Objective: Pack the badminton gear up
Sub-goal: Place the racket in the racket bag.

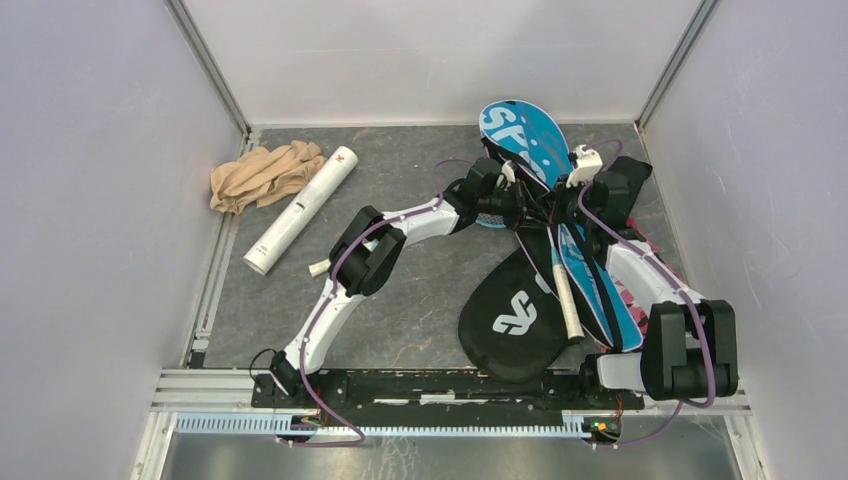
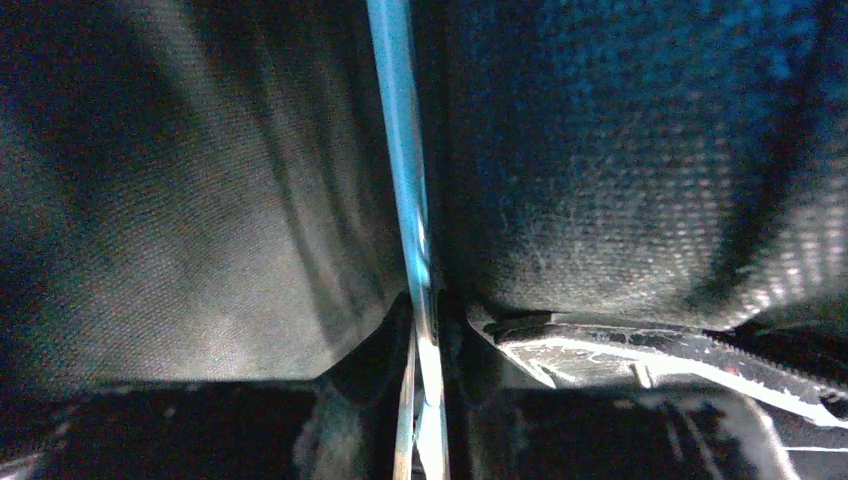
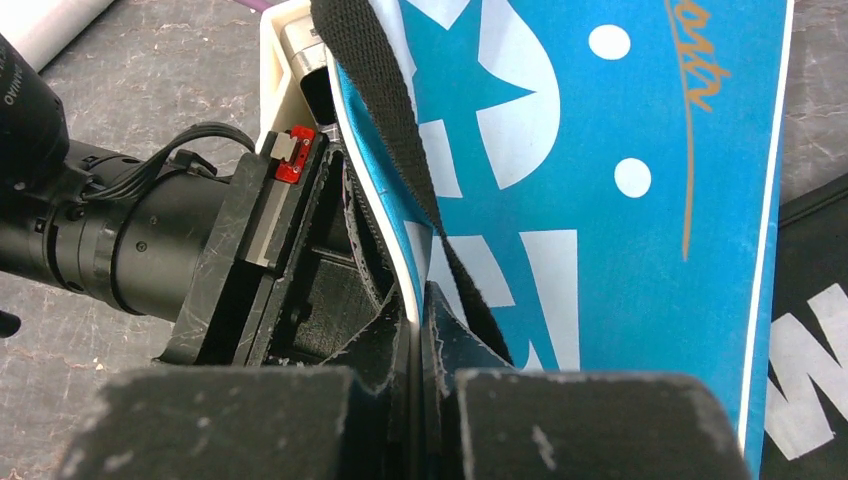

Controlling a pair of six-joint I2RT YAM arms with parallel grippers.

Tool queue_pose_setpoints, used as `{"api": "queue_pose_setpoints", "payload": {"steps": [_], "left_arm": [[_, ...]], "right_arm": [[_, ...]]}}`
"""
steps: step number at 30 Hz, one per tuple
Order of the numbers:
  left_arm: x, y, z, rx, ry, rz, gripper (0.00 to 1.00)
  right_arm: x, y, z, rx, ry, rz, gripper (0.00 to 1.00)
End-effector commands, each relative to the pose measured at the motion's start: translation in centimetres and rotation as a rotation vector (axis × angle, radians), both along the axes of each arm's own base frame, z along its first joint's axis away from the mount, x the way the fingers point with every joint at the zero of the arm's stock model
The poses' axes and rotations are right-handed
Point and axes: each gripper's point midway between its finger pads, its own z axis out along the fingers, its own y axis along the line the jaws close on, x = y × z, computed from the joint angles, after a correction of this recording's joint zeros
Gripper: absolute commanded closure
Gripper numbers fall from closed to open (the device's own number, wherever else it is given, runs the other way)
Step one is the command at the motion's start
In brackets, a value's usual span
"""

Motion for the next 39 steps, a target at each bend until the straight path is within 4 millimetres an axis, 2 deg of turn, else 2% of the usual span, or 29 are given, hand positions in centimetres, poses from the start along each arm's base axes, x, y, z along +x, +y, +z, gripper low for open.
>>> {"api": "queue_pose_setpoints", "payload": {"steps": [1,4,7,15,21,25,27,33,39], "left_arm": [[5.2,1.9,4.7,-0.14,-0.116,0.125,0.93],[5.9,3.0,3.6,-0.118,-0.113,0.14,0.92],[7.0,4.6,3.0,-0.094,-0.111,0.165,0.98],[8.9,8.5,3.9,-0.043,-0.153,0.201,0.98],[9.8,9.5,5.3,-0.048,-0.192,0.228,0.98],[10.4,9.1,5.8,-0.073,-0.214,0.244,0.83],[10.6,9.0,5.5,-0.069,-0.213,0.248,0.77],[9.1,8.2,3.7,-0.046,-0.21,0.208,0.64],[5.9,7.4,2.8,-0.023,-0.207,0.14,0.56]], "right_arm": [[-1.6,2.6,-1.1,0.059,0.091,0.121,1.0],[-1.0,3.2,-0.7,0.074,0.092,0.132,1.0],[-0.5,4.0,-0.2,0.085,0.095,0.15,1.0],[0.8,5.4,0.9,0.149,0.122,0.134,1.0],[2.7,5.4,1.0,0.212,0.145,0.028,1.0],[4.1,5.7,1.7,0.262,0.149,-0.004,1.0],[4.7,5.6,2.3,0.283,0.137,-0.027,1.0],[6.2,5.2,3.4,0.328,0.124,-0.079,1.0],[6.8,4.8,3.5,0.363,0.126,-0.097,1.0]]}}
